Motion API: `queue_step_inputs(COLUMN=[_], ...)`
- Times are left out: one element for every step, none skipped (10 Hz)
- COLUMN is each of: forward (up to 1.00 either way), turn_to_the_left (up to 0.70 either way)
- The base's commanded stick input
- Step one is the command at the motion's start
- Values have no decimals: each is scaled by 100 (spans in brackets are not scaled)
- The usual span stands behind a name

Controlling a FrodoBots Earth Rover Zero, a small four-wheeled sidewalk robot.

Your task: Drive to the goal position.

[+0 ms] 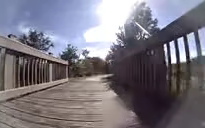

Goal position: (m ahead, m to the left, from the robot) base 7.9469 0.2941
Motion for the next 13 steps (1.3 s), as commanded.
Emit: queue_step_inputs(forward=[85,85,85,85,85,85,85,85,85,85,85,85,85], turn_to_the_left=[0,0,0,0,0,0,0,0,0,0,0,27,34])
